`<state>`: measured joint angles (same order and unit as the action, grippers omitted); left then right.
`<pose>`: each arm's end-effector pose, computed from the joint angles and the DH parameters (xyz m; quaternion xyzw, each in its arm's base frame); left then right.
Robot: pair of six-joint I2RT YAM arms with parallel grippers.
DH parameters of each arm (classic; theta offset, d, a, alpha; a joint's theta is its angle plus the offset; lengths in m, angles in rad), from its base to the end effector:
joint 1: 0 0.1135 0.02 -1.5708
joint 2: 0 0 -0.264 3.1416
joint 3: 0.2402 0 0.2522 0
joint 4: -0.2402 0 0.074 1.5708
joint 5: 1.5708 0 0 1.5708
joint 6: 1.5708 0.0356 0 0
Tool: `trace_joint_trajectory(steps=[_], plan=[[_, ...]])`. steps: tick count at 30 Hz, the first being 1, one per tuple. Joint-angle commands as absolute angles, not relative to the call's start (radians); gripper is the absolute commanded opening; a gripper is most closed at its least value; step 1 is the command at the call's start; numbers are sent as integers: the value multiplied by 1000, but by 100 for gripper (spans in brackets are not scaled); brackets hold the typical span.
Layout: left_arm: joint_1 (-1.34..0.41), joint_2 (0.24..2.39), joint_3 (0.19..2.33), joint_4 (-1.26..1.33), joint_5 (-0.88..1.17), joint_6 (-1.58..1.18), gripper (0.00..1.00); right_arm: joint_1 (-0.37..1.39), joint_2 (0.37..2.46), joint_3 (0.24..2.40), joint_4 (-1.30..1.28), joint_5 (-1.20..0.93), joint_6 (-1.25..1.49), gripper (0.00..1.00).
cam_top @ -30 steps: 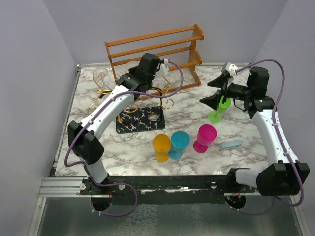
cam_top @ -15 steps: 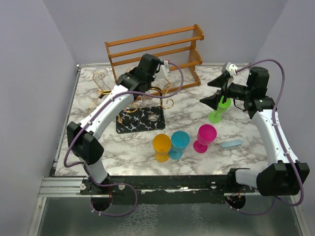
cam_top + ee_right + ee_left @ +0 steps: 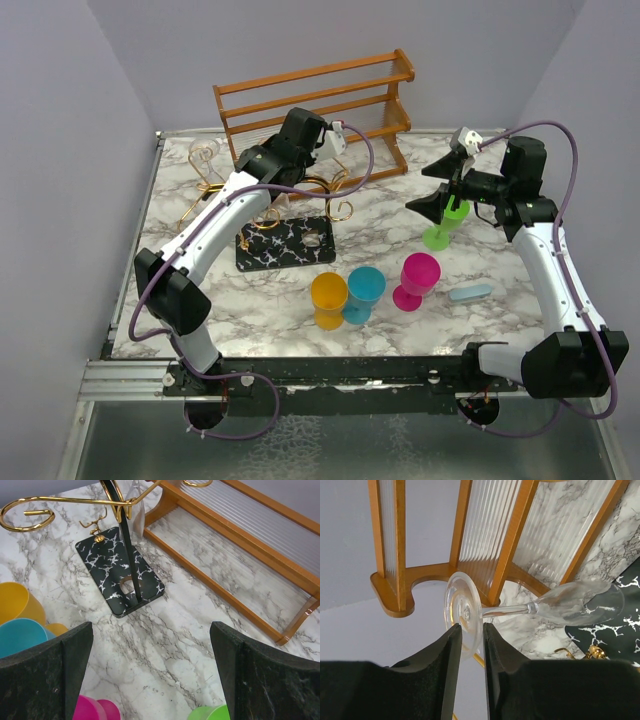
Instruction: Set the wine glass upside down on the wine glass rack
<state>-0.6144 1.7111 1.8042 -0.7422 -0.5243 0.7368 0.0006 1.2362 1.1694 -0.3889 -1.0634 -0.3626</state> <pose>0.3197 -0.2038 0.3941 0.4511 0.7471 0.2580 0.4145 0.2637 0.0313 0.3662 -0.3959 0.6709 0.3411 0.5261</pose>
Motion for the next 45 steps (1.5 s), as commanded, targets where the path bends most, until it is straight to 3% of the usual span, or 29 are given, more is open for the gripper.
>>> trace_joint_trajectory(steps=[1,28,32,36,37,45], plan=[[-613,1677,1831,-756,-495,711,29,0,1243,1160,-365,-1046,-371,100],[-612,1569,1822,-790,-300,612,61,-1,1253,1152,-356,-1025,-368,100],[-613,1549,1836,-808,-242,592,74,0,1253,1152,-354,-1017,-368,100],[-613,1528,1842,-811,-195,572,97,0,1253,1151,-351,-1009,-366,100],[-612,1522,1842,-812,-187,568,99,-1,1252,1153,-351,-1004,-366,100],[-611,1478,1814,-806,-171,543,99,0,1245,1216,-416,-775,-429,99]])
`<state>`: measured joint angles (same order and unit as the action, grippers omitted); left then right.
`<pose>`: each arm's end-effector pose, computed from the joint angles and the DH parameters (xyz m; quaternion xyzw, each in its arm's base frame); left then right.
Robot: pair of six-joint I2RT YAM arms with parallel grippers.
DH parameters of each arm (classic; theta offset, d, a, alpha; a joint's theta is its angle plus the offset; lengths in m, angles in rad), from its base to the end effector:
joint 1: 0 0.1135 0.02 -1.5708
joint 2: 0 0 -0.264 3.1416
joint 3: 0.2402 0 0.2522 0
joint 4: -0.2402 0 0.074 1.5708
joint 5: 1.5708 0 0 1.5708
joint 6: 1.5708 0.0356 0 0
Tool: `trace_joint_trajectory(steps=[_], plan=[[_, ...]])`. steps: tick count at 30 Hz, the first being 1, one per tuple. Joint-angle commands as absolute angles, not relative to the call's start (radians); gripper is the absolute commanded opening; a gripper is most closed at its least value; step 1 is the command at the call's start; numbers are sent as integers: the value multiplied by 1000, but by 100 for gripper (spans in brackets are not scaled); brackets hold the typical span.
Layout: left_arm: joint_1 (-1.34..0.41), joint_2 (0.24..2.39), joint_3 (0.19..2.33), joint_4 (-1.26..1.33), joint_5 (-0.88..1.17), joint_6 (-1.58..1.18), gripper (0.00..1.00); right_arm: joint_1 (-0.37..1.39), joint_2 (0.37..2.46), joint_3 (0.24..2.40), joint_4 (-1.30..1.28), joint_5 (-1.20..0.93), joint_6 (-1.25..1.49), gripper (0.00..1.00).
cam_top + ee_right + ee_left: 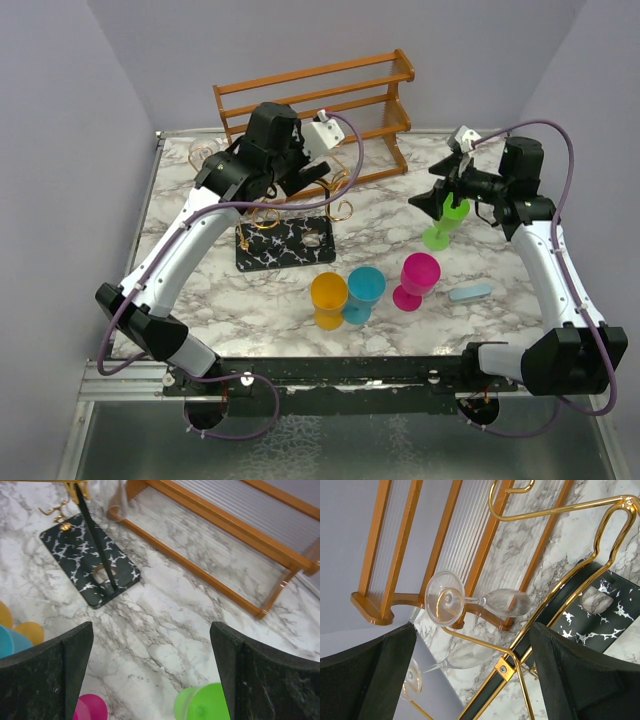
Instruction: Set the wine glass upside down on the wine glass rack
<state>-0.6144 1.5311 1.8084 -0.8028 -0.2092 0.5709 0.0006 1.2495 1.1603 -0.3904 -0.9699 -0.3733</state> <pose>0.2681 -0.1801 0.4475 0.4381 0.7439 0.0796 0.4983 0.2695 0.0295 0.3585 -0.3782 0.6981 0.3065 0.5250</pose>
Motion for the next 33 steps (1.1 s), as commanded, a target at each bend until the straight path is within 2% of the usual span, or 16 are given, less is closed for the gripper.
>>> trace_joint_trajectory(steps=[1,7,16,29,33], plan=[[-609,1467,1803,-802,-172,542,99,0,1246,1233,-433,-718,-446,99],[-602,1388,1727,-767,-177,549,99,0,1305,1329,-530,-391,-493,99],[-598,1299,1637,-708,-207,568,99,0,1421,1336,-613,-158,-479,99],[-598,1269,1621,-701,-205,570,99,0,1444,1260,-640,-59,-469,70],[-598,1271,1620,-700,-204,572,99,0,1443,1237,-643,-57,-469,65]])
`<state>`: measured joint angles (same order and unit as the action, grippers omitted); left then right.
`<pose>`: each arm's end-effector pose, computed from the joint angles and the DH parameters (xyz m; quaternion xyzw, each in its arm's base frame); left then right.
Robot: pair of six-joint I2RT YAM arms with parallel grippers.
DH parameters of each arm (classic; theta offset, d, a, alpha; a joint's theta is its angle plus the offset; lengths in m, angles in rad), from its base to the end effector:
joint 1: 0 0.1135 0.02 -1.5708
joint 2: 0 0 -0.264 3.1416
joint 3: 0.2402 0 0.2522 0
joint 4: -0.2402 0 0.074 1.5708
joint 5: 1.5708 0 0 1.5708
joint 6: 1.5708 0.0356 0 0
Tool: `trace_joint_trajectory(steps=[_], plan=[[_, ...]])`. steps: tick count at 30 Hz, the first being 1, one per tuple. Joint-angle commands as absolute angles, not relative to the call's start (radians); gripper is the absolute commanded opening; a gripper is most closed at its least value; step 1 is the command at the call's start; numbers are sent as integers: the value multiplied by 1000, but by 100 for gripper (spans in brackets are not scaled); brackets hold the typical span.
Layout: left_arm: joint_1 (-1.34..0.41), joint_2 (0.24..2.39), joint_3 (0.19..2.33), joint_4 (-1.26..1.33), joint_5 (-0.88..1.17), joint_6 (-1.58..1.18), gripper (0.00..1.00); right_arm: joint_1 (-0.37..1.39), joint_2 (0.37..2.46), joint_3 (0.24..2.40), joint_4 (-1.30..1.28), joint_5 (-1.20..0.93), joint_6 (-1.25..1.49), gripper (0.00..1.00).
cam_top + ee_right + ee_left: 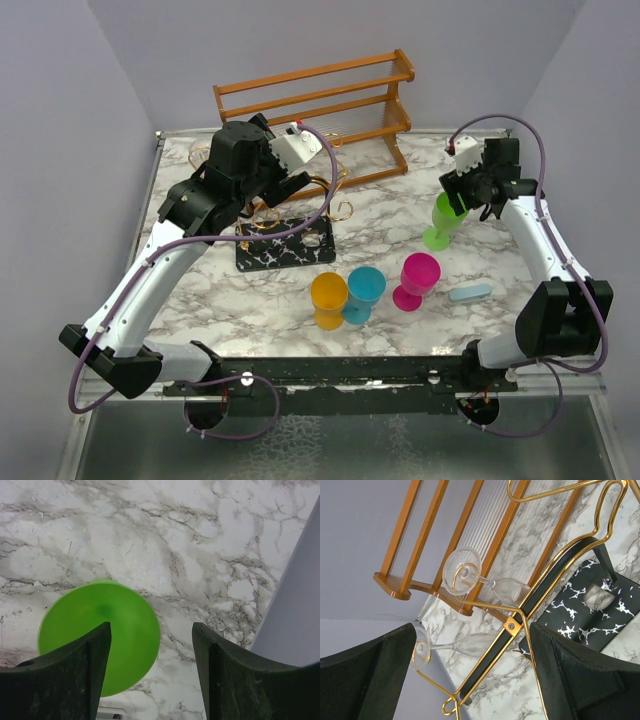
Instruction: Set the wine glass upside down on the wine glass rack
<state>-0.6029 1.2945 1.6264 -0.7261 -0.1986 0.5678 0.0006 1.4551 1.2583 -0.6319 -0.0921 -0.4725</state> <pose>0.2186 -0.1420 0.4622 0.4115 0.7204 0.0728 0.5536 0.3155 0.0035 0.3060 -0.2344 0.9011 -0.0430 0.3622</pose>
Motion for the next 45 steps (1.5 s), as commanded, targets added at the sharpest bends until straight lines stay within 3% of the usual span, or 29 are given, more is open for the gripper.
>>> trace_joint_trajectory(steps=[1,18,28,39,45], plan=[[-598,1274,1621,-699,-204,572,99,0,1442,1231,-641,-57,-470,63],[-598,1295,1631,-701,-204,577,99,0,1479,1225,-642,-72,-480,28],[-598,1300,1634,-693,-222,579,99,-1,1451,1293,-637,-30,-510,2],[-597,1289,1636,-679,-230,567,99,0,1389,1453,-616,29,-534,1],[-593,1302,1672,-672,-224,530,99,0,1403,1603,-658,-161,-485,1]])
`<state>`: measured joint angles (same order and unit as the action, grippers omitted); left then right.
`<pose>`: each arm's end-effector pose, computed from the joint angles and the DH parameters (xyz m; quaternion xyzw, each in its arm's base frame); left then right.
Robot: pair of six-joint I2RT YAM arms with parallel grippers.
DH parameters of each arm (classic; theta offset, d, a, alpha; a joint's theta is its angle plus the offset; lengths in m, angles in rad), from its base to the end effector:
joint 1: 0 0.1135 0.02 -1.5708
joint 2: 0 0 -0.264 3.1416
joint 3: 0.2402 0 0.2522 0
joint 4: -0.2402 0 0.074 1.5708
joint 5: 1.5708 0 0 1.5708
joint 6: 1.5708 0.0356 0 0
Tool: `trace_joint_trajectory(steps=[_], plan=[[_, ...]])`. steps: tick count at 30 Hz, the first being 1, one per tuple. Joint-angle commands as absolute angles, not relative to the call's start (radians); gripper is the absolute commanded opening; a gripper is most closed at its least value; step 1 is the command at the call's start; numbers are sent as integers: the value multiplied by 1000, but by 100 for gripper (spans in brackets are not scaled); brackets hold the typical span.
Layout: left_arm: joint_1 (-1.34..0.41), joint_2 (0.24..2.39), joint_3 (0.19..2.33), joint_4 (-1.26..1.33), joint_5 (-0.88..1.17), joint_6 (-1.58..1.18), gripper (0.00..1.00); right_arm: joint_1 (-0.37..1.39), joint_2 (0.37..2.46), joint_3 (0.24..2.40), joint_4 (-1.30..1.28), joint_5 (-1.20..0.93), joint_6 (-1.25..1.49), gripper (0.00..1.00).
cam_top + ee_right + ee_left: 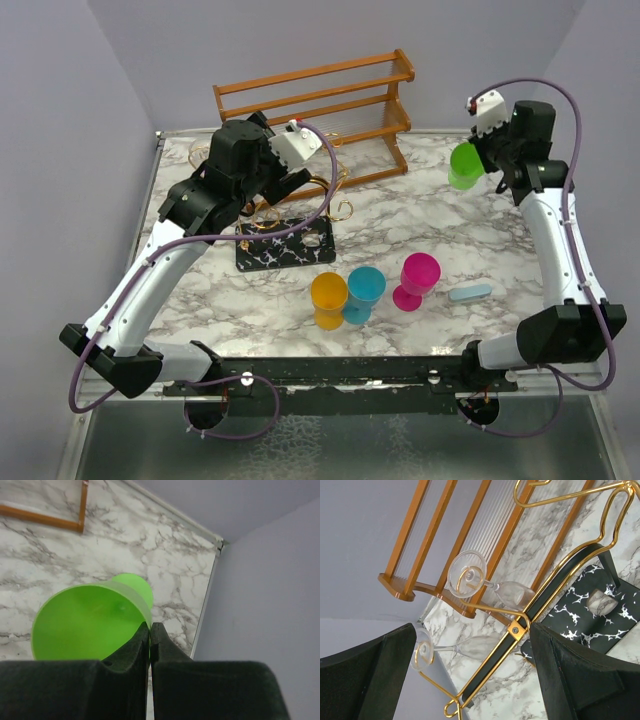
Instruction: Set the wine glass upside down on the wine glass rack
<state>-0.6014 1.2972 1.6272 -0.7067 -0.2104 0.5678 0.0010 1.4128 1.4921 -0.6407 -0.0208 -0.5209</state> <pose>0.2204 -0.1422 0.4638 0.4046 0.7184 0.0774 0.5605 0.3107 0.0010 0.3951 -0.2307 0.8443 -0.1155 0.4696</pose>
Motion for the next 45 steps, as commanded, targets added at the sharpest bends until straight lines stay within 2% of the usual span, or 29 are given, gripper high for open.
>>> trace_joint_trajectory(steps=[1,5,11,18,30,37,45], plan=[[-591,1305,1680,-671,-210,515,99,0,1400,1623,-661,-215,-473,1],[-567,1308,1717,-674,-54,413,99,0,1336,1645,-589,-450,-400,1],[-514,1306,1706,-614,72,265,99,0,1205,1543,-283,-696,-224,1],[-437,1289,1642,-526,211,84,99,0,1267,1602,-202,-909,-2,1],[-411,1320,1598,-345,583,-244,94,0,1259,1521,-67,-1056,112,1],[-413,1370,1602,-225,634,-397,86,0,1244,1493,-45,-1093,120,1],[-435,1414,1600,-200,659,-440,85,0,1233,1469,-38,-1109,112,1]])
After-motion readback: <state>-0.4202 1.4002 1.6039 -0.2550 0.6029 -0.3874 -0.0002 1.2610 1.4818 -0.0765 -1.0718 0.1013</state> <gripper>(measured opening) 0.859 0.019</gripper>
